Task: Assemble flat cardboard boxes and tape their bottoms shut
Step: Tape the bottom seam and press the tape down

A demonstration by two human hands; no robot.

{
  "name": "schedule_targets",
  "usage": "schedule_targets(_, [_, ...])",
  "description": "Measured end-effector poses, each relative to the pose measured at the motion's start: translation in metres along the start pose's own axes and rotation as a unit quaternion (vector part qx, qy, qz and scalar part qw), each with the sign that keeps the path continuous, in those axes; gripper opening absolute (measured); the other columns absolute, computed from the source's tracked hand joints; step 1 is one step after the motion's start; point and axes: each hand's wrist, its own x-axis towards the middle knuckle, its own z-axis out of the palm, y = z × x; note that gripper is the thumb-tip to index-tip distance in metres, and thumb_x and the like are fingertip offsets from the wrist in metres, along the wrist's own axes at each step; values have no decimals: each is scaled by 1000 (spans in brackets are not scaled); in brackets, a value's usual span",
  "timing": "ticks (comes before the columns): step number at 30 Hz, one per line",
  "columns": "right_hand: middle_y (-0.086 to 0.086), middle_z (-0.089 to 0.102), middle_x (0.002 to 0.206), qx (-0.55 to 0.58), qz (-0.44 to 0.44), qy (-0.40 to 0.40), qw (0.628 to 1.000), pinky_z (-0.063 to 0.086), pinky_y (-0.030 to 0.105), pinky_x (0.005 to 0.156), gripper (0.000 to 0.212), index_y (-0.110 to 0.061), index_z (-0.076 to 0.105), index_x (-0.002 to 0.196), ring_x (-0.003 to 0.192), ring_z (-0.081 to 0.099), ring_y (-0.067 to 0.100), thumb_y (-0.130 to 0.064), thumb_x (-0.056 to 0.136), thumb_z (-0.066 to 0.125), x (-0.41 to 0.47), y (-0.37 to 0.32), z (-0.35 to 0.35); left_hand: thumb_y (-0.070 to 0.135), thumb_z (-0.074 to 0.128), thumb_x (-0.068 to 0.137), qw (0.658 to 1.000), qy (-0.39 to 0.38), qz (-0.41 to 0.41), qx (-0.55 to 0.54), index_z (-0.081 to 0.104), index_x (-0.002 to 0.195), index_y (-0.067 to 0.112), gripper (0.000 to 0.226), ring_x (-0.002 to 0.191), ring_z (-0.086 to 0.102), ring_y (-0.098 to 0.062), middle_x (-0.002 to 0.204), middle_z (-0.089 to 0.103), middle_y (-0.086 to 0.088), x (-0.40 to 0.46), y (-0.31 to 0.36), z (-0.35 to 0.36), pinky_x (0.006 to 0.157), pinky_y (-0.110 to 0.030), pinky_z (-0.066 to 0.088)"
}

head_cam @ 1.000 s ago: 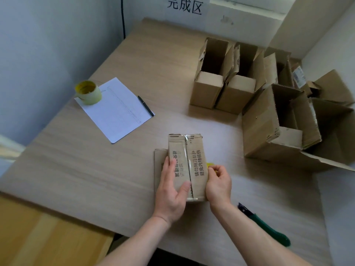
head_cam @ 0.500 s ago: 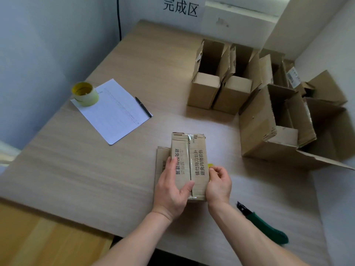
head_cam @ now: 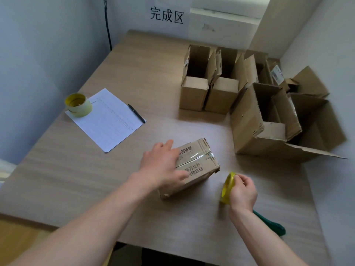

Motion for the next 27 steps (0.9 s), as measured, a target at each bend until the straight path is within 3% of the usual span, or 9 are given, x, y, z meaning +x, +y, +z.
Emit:
schedule_targets(3, [-4, 61, 77, 11, -16, 1, 1000, 47, 34, 78, 6, -16, 67, 90, 75, 56, 18, -13, 90, 63, 10, -6, -10, 79, 62, 52, 997, -1, -9, 71, 25, 136, 29, 105, 129, 27, -33, 150, 16, -6, -5, 37, 27, 91, -56, 32])
schedule_targets(6, [-5, 62, 77, 19, -38, -20, 999, 46, 29, 74, 9, -20, 66, 87, 73, 57, 14, -14, 91, 62, 17, -14, -16, 36, 73, 71, 988, 13, 100, 119, 16, 137, 32, 87, 142, 11, -35, 158, 5, -6, 15, 20, 29, 101, -62, 23])
schedule_targets(10, [-10, 62, 75, 9, -78, -28, 997, 43, 26, 69, 16, -25, 64, 79, 74, 55, 12, -14, 90, 63, 19, -20, -21, 22, 55, 89, 962, 37, 178, 203, 36, 134, 39, 52, 149, -6, -34, 163, 1, 2, 49, -9, -5, 111, -59, 16])
schedule_targets(13, [-11, 62, 70, 3, -100, -65, 993, 44, 28, 69, 18, -24, 63, 75, 68, 54, 5, -12, 90, 62, 17, -20, -21, 24, 57, 77, 986, 125, 99, 50, 55, 114, 35, 39, 144, 15, -29, 157, 19, -1, 45, 3, -8, 102, -48, 33])
schedule_targets(16, [-10, 61, 66, -5, -115, -100, 988, 44, 28, 66, 18, -20, 64, 75, 64, 53, 5, -11, 90, 64, 11, -21, -18, 52, 56, 65, 989, 36, 46, -135, 55, 120, 34, 58, 143, 24, -23, 159, 14, 6, 32, 21, 13, 109, -42, 35])
schedule_targets(18, [-11, 60, 65, -12, -130, -117, 985, 44, 27, 66, 19, -20, 64, 73, 63, 52, 3, -9, 89, 64, 9, -22, -17, 60, 69, 63, 991, 4, 78, -112, 46, 130, 29, 77, 146, 18, -21, 162, -1, 7, 27, 21, 32, 112, -42, 33])
schedule_targets(20, [-13, 61, 62, -20, -144, -131, 981, 44, 23, 64, 20, -20, 64, 73, 61, 51, 0, -8, 89, 64, 6, -24, -16, 49, 80, 67, 987, 17, 101, -120, 43, 131, 25, 78, 148, 13, -22, 162, -8, 6, 28, 13, 40, 113, -41, 32])
schedule_targets(24, [-16, 60, 59, -58, -181, -149, 970, 43, 24, 60, 19, -21, 64, 72, 58, 50, 0, -12, 89, 65, -2, -31, -20, 32, 78, 74, 985, 17, 108, -130, 42, 135, 27, 71, 148, 12, -23, 163, -5, 7, 38, 9, 33, 113, -37, 31])
schedule_targets(27, [-15, 64, 66, -122, -217, -175, 953, 45, 32, 62, 18, -26, 64, 72, 64, 54, 10, -18, 87, 66, -11, -40, -29, 27, 71, 77, 995, 46, 72, -43, 32, 141, 34, 76, 148, 1, -31, 162, -6, 4, 32, 12, 24, 117, -48, 20])
